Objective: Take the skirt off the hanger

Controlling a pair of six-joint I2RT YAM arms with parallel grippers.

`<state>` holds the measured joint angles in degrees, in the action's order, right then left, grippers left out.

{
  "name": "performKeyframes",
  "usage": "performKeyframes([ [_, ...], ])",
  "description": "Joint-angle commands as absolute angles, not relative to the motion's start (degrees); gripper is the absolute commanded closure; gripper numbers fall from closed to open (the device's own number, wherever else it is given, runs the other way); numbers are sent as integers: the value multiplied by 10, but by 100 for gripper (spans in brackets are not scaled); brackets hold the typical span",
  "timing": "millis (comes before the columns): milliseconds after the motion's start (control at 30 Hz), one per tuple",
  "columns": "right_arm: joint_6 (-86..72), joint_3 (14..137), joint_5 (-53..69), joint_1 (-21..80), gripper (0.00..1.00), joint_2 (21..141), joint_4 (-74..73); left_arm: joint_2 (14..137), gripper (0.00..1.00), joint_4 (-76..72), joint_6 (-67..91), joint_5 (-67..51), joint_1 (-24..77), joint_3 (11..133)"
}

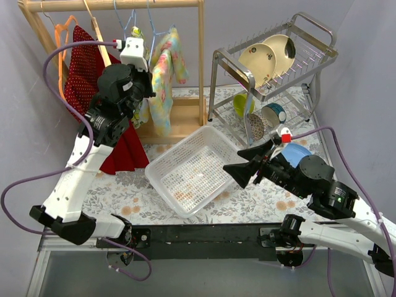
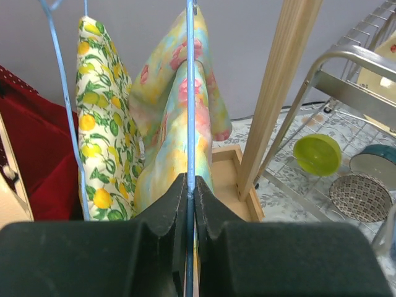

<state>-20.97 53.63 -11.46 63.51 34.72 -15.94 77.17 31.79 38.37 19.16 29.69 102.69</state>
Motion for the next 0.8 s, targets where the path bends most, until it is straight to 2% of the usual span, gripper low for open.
performKeyframes([
  [0, -193, 605, -131, 638, 11, 409, -170, 682, 100, 308, 424, 132, 294, 975],
  [233, -164, 680, -119, 637, 4, 538, -163, 570, 100, 257, 437, 20, 294, 828],
  [433, -160, 696, -116, 638, 4, 620, -108, 501, 100, 165, 462, -40, 293, 699],
  [567, -168, 670, -126, 639, 5, 645, -50, 463, 100, 114, 490, -68, 269, 637],
  [767, -137, 663, -127, 645, 4, 691, 45, 447, 100, 78, 540, -125, 213, 607],
])
